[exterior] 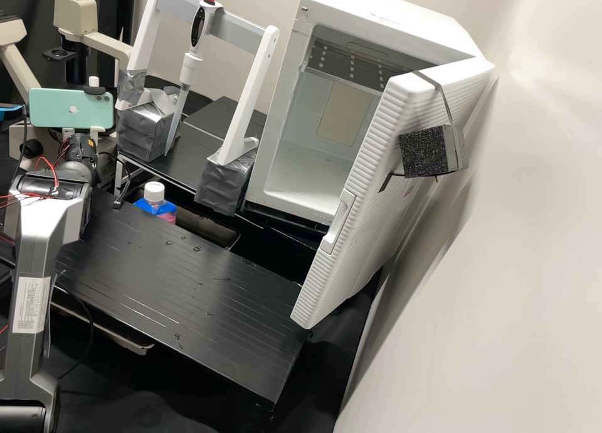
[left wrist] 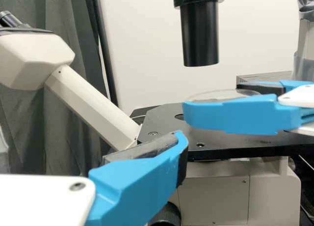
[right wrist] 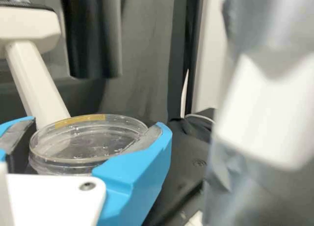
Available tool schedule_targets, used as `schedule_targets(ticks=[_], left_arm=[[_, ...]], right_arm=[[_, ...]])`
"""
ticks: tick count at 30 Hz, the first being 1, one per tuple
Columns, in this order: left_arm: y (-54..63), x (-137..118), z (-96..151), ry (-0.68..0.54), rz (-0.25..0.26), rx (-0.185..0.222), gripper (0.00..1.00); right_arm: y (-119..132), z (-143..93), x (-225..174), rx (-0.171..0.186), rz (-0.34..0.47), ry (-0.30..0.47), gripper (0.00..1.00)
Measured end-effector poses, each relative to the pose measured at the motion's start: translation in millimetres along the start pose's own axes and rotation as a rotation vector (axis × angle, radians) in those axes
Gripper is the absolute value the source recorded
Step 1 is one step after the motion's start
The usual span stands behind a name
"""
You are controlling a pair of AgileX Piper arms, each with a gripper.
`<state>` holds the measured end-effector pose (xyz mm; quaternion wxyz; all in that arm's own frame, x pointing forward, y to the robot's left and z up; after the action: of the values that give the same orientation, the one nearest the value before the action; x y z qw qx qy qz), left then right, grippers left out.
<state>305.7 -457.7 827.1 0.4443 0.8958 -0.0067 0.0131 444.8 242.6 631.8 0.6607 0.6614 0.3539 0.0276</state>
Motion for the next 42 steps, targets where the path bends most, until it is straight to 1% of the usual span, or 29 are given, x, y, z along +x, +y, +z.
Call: schedule_targets(ticks=[5, 13, 16, 18, 20, 22, 24, 28, 30, 33, 34, 36, 42], left_arm=[[0.0, 0, 0, 0.0, 0.0, 0.0, 1.0], [0.0, 0, 0, 0.0, 0.0, 0.0, 1.0], [0.0, 0, 0, 0.0, 0.0, 0.0, 1.0], [0.0, 0, 0, 0.0, 0.0, 0.0, 1.0], [0.0, 0, 0, 0.0, 0.0, 0.0, 1.0], [0.0, 0, 0, 0.0, 0.0, 0.0, 1.0], [0.0, 0, 0, 0.0, 0.0, 0.0, 1.0], [0.0, 0, 0, 0.0, 0.0, 0.0, 1.0], [0.0, 0, 0, 0.0, 0.0, 0.0, 1.0], [0.0, 0, 0, 0.0, 0.0, 0.0, 1.0], [0.0, 0, 0, 0.0, 0.0, 0.0, 1.0], [0.0, 0, 0, 0.0, 0.0, 0.0, 1.0], [0.0, 0, 0, 0.0, 0.0, 0.0, 1.0]], right_arm=[[1, -5, 2, -0.002, 0.004, 0.012, 0.0], [9, -11, 8, -0.011, 0.001, -0.02, 0.0], [9, -13, 12, -0.013, 0.002, -0.016, 0.0], [6, -14, 13, -0.024, -0.012, -0.023, 0.0], [3, -12, 14, -0.044, -0.038, -0.048, 0.0], [3, -12, 15, -0.057, -0.055, -0.072, 0.0], [4, -12, 16, -0.07, -0.063, -0.084, 0.0], [8, -15, 18, -0.08, -0.063, -0.098, 0.0], [10, -16, 18, -0.094, -0.072, -0.104, 0.0], [9, -16, 20, -0.095, -0.082, -0.096, 0.0], [9, -17, 20, -0.105, -0.087, -0.092, 0.0], [8, -17, 21, -0.109, -0.094, -0.086, 0.0], [9, -20, 22, -0.113, -0.114, -0.08, 0.0]])
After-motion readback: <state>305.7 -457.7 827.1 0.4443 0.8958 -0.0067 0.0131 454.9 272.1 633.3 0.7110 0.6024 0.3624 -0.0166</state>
